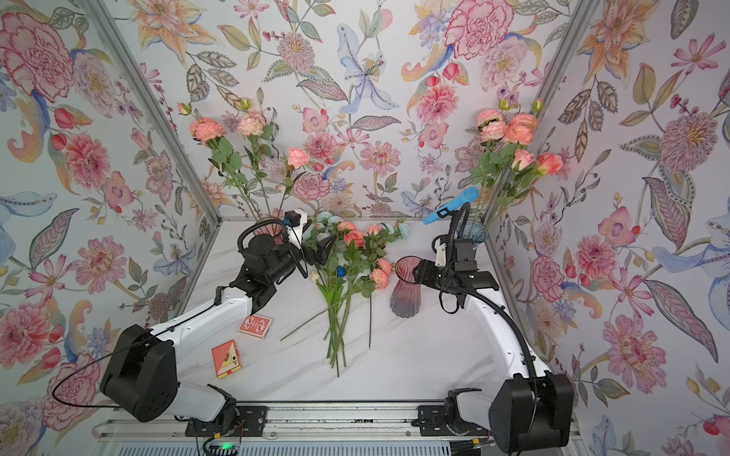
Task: Place the pink flowers into the vase
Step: Move the vase to the center of the board.
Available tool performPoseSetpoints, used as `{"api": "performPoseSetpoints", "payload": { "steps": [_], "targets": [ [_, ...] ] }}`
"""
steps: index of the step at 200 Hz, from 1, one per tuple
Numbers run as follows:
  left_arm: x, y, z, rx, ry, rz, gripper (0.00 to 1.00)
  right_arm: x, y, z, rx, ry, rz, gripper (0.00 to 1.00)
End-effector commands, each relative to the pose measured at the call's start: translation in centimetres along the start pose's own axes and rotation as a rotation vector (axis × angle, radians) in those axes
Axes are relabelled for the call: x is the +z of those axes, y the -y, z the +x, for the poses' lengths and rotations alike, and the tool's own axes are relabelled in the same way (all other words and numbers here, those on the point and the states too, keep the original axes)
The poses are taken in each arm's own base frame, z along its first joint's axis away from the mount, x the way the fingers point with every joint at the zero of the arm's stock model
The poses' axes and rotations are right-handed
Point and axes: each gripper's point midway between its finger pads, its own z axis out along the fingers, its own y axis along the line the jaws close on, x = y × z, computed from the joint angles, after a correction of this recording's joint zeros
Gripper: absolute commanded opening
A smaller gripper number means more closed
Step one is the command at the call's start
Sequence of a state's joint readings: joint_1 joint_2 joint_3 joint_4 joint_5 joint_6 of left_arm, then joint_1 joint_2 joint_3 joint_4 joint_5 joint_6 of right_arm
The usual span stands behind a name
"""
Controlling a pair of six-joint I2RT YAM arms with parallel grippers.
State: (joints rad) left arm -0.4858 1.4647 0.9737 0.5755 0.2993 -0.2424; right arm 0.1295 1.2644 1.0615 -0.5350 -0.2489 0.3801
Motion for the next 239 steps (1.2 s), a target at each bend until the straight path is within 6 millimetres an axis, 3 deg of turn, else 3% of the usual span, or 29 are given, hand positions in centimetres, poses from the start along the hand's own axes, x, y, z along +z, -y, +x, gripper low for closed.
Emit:
{"api": "performPoseSetpoints", "payload": {
  "steps": [1,92,203,239],
  "targets": [
    [0.3,0.5,0.1,0.010,-0.007,0.008,1.00,-0.2,-0.6,-0.8,-0.018,0.008,-0.015,0.55],
    [0.3,0.4,0.1,0.019,-0.006,0.003,1.00,0.6,-1.1,-0.6,0.002,-0.022,-0.036,0.40],
    [0.4,0.4,0.1,0.020,-0.008,0.002,1.00,1.3,-3.1,-0.3,0.001,-0.049,-0.069,0.12],
    [0.3,0.3,0.1,0.025,-0.011,-0.006,1.00,2.0,-4.1,-0.1,-0.013,-0.068,-0.079,0.11]
  ]
}}
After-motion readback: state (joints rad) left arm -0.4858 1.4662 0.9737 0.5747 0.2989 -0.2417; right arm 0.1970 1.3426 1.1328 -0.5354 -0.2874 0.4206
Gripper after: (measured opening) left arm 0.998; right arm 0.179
